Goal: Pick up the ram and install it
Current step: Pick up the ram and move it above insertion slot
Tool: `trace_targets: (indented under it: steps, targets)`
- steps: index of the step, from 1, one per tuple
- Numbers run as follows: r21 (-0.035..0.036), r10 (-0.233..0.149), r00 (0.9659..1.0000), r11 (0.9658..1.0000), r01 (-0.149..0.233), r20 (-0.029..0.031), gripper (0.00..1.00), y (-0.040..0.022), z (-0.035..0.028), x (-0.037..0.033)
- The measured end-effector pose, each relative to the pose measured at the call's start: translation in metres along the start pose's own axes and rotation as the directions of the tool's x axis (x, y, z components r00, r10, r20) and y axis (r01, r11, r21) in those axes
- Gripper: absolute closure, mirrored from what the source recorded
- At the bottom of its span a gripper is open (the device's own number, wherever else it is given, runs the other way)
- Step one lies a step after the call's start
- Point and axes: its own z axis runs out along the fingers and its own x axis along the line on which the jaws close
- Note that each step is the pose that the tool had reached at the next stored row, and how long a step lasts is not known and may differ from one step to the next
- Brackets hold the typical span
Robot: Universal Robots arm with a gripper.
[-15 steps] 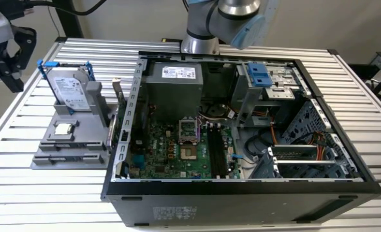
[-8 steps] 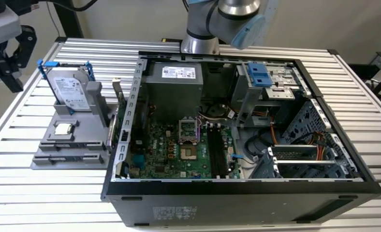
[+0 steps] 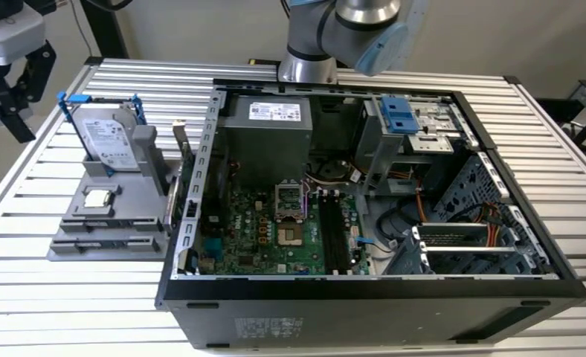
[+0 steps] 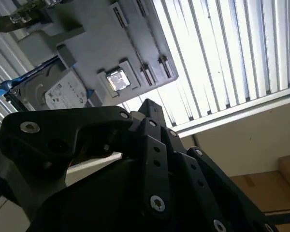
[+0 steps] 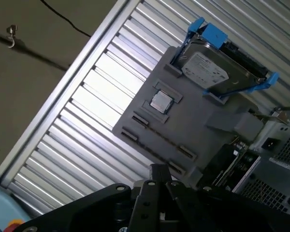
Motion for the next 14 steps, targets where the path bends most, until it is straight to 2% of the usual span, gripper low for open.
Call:
trace_targets:
  steps: [4,7,10,14]
  targets:
    - [0.0008,-0.073,0.9973,0.9973,0.073,-0.0004,1.0,-0.0001,0.0,0.0]
    - [0.0019,-0.127,0.9918,0.9918,0.127,0.0001,1.0,0.0,0.0,0.0]
    - [0.0036,-0.181,0.9834,0.9834,0.181,0.0008,1.0,0.0,-0.0001,0.0]
    - [0.0056,-0.253,0.9675,0.9675,0.253,0.0017,1.0,0.0,0.0001,0.0]
